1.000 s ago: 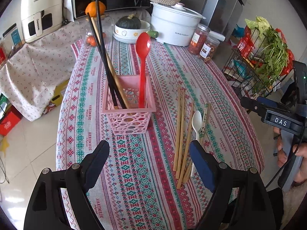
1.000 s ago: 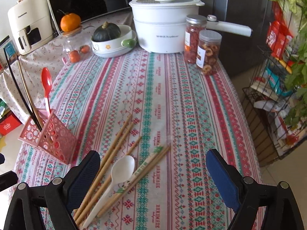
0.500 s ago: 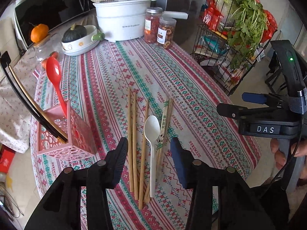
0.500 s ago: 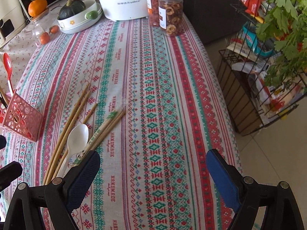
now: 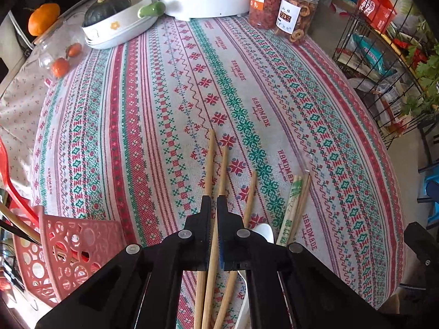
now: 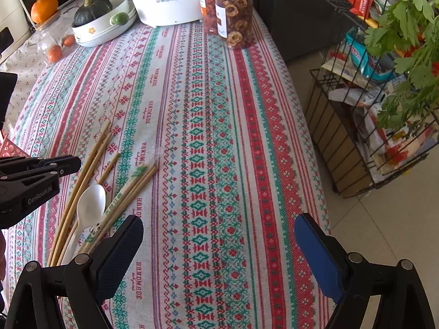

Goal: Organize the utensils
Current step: 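Lower the left gripper onto a wooden chopstick on the cloth and close on it, then lift the wooden chopstick with the left gripper while the right grasps the white spoon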

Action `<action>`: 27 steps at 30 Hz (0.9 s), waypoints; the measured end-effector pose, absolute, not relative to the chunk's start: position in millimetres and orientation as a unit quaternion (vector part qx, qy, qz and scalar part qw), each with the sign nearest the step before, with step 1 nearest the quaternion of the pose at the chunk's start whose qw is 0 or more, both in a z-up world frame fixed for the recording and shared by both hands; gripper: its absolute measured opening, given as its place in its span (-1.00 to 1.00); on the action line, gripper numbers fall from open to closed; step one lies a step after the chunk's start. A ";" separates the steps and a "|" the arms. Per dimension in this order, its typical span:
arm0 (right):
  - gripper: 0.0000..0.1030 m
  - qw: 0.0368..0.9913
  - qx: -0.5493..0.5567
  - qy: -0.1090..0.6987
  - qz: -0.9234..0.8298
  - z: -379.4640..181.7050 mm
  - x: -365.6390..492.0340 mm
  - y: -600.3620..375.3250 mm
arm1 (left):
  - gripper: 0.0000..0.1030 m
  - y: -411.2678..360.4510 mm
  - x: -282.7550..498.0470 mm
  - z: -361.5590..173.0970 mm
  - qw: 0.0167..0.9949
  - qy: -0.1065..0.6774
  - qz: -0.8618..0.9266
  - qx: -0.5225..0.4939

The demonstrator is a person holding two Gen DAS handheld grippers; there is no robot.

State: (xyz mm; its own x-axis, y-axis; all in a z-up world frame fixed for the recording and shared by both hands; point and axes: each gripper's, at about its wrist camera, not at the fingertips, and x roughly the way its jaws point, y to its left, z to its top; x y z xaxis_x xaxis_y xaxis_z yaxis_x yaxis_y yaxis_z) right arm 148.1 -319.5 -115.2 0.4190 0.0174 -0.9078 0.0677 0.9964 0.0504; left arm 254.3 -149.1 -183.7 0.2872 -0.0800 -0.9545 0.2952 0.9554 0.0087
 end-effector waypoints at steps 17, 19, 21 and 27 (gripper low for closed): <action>0.80 0.834 0.054 0.549 -0.013 -123.1 156.2 -321.6 | -0.86 -142.9 271.4 -210.1 0.778 0.612 -0.117 0.080; 0.80 0.834 0.058 0.549 -0.018 -122.9 156.1 -322.9 | -0.87 -138.9 260.6 -201.3 0.788 0.598 -0.126 0.073; 0.80 0.834 0.064 0.547 -0.021 -121.9 155.7 -323.9 | -0.87 -135.0 248.9 -187.6 0.799 0.581 -0.134 0.074; 0.80 0.835 0.081 0.544 -0.023 -119.5 155.9 -318.4 | -0.88 -120.6 206.0 -129.4 0.832 0.525 -0.162 0.077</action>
State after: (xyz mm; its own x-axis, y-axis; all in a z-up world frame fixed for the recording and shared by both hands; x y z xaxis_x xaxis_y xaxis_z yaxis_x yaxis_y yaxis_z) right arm 155.9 -318.4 -119.5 0.4062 0.0491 -0.9125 0.1266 0.9859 0.1094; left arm 206.0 -120.6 -129.4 0.3973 -0.1884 -0.8982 0.3495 0.9360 -0.0418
